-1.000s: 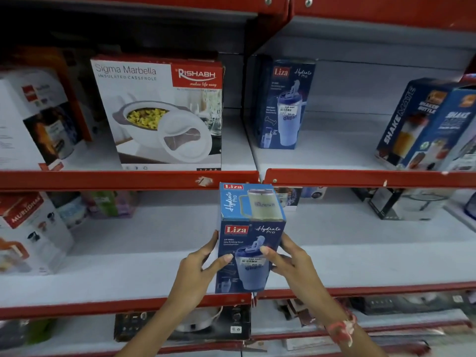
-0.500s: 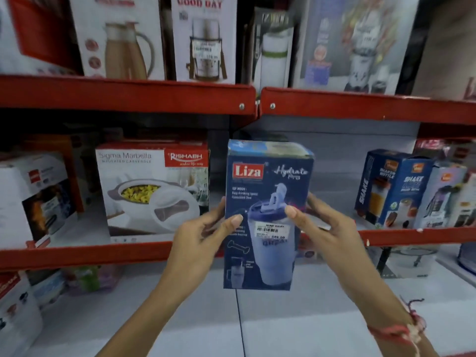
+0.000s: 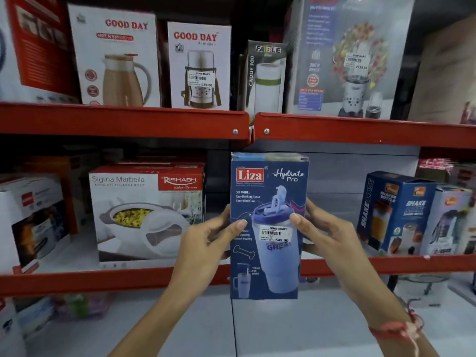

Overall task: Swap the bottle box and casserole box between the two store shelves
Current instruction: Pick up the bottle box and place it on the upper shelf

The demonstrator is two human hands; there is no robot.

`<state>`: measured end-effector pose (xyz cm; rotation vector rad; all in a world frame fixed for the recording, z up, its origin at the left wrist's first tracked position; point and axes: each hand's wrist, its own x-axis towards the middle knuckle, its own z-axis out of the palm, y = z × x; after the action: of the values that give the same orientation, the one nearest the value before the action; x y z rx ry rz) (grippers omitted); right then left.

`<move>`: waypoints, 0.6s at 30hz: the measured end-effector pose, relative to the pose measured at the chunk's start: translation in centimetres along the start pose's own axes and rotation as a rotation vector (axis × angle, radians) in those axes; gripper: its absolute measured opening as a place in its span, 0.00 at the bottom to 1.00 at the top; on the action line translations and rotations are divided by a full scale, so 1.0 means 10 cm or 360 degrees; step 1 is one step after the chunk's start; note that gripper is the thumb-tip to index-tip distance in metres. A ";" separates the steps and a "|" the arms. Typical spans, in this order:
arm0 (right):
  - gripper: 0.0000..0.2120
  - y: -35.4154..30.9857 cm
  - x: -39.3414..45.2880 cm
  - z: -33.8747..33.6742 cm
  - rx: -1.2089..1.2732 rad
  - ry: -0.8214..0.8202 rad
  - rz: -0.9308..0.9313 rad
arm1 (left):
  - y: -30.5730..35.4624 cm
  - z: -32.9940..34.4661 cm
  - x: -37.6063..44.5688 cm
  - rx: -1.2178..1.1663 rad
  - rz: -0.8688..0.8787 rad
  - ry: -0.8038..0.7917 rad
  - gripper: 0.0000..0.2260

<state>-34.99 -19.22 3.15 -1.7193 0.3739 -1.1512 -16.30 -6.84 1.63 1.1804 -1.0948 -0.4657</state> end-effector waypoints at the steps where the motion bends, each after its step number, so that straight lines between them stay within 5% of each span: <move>1: 0.26 0.04 0.05 -0.03 0.0016 -0.0020 -0.0002 | -0.02 0.04 0.04 0.0001 0.0000 -0.0001 0.21; 12: 0.21 0.68 0.69 -0.27 0.0084 0.0070 0.0022 | -0.34 0.41 0.67 0.0209 0.0023 0.0147 0.30; 18: 0.12 0.91 0.96 -0.26 0.0043 0.0133 0.0093 | -0.53 0.47 0.98 0.0352 -0.0052 0.0158 0.17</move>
<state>-30.00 -31.50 0.51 -1.6300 0.4551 -1.1829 -14.74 -18.82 0.97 1.4023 -1.0618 -0.3125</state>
